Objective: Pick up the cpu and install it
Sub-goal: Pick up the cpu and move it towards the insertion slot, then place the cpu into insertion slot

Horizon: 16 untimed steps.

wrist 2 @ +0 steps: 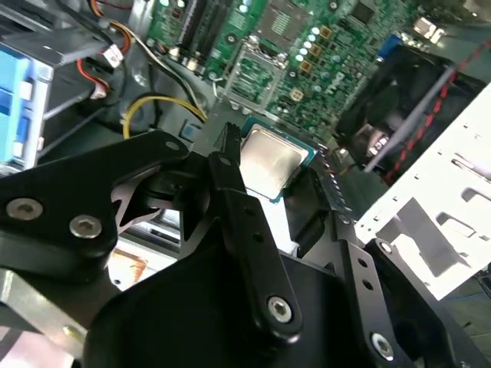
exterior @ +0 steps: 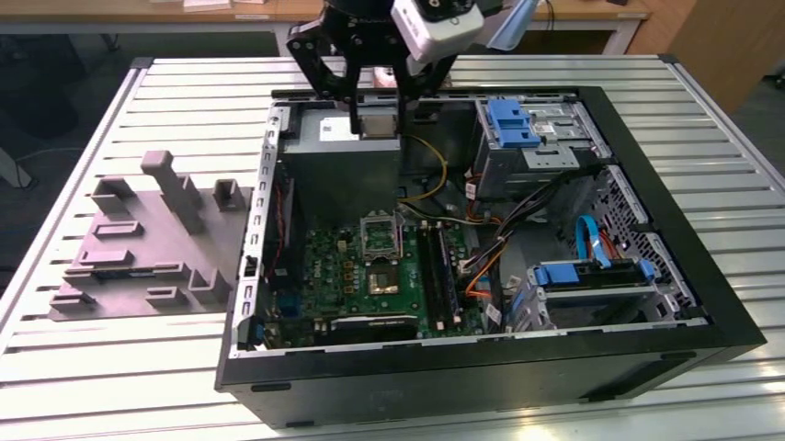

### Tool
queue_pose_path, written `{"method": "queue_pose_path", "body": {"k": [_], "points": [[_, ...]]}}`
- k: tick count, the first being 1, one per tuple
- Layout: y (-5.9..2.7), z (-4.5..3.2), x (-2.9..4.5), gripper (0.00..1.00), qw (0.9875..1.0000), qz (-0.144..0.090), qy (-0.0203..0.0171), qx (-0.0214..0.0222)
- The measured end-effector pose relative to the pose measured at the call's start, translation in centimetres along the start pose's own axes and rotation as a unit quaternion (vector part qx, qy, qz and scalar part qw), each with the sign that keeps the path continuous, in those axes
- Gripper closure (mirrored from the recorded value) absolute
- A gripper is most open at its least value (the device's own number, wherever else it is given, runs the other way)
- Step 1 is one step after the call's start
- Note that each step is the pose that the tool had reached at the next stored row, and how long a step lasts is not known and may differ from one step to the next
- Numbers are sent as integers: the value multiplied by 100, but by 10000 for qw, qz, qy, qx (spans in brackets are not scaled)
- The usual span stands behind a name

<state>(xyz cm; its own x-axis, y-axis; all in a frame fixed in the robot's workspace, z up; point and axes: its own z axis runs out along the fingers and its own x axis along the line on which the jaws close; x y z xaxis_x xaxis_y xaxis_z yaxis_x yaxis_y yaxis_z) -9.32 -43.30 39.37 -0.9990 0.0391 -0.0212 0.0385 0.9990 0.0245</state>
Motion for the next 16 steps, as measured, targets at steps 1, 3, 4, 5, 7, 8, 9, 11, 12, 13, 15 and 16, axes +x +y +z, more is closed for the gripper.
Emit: {"method": "queue_pose_path", "body": {"k": [1,3,4,5,7,8,9,11,12,13,15,16], "points": [[0,1,-16,53,10000,0,0,0],[0,1,-18,53,10000,1,0,0],[0,1,-18,53,10000,1,0,0],[1,1,-20,53,10000,0,0,0],[1,0,-21,53,10000,1,0,1],[1,1,-21,53,10000,0,0,0],[1,1,-21,53,10000,0,0,0],[1,1,-21,53,10000,1,0,0],[1,1,-21,53,10000,0,0,0],[1,1,-21,53,10000,0,0,0],[1,1,-22,53,10000,1,0,0],[2,6,-22,53,10000,0,0,-1]]}}
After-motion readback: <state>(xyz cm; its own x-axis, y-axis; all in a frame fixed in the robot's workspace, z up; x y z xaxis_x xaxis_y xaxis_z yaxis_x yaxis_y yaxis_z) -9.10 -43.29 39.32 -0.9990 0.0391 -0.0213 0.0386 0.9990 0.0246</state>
